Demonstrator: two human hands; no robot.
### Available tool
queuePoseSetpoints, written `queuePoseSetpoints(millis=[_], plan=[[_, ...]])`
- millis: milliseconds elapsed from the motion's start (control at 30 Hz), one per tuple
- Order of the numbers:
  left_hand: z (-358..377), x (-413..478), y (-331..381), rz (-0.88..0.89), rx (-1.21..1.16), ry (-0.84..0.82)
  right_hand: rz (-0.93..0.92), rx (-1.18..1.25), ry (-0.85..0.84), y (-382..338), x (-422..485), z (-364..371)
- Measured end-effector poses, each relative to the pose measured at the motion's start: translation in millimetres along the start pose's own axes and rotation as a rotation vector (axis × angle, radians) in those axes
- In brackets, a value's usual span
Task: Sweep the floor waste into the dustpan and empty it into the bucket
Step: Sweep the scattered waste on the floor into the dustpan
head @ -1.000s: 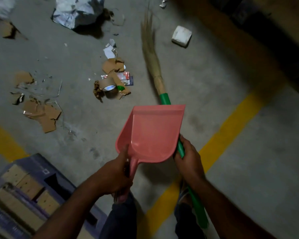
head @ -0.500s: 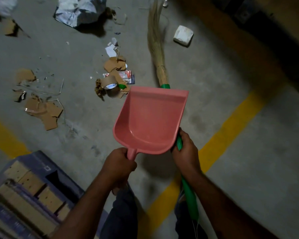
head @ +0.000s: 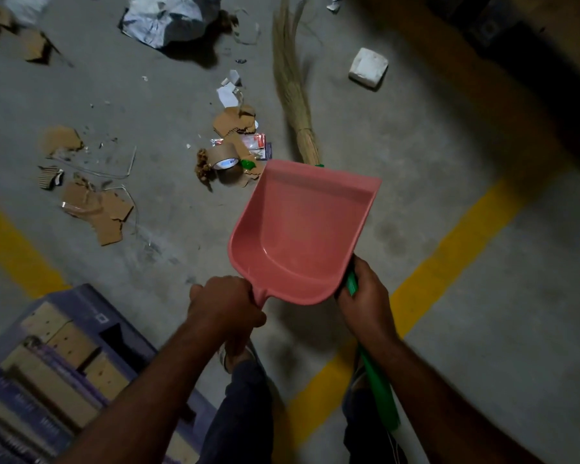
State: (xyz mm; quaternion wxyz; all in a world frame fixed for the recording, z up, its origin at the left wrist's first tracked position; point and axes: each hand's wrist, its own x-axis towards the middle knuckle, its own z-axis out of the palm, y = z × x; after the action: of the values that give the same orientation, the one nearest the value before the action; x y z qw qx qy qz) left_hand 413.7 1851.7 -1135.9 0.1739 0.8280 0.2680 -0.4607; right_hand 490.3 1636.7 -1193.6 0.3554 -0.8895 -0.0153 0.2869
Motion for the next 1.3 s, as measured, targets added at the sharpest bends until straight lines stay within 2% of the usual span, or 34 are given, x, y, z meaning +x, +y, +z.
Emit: queuePoseSetpoints(millis=[67,233,400,667,867,1167,1300], plan=[[0.6,2.2,-5.8,0.054,-0.203,0.022,-0.002,-0.016,0.0,1.1,-0.1,0.5],[10.2,-3.5,-11.5,0.143,-0.567,0.28,-0.005,-0.016,0.055,0.9,10.9,3.4],[12.9,-7.1,-24.0,0.122,-0.664,0.473,0.012,-0.065,0.157,-4.6,36.5,-15.9],[34.1,-27.8,-50.8,0.038,-0.795,0.531,0.064,-0.293,0.291,-13.4,116.6,-77.4],[78.9,-32.0,-39.6,-0.07,-0.929,0.623,0.126,-0.419,0.139,-12.6,148.2,-60.4],[111.4,3.5,-33.9,-0.128,-1.033,0.713,-0.154,-0.47,-0.088,28.4,107.4,35.1],[118.6,14.1,-48.2,-0.218,-1.099,0.766,-0.171,-0.336,0.003,38.5,80.9,50.8]])
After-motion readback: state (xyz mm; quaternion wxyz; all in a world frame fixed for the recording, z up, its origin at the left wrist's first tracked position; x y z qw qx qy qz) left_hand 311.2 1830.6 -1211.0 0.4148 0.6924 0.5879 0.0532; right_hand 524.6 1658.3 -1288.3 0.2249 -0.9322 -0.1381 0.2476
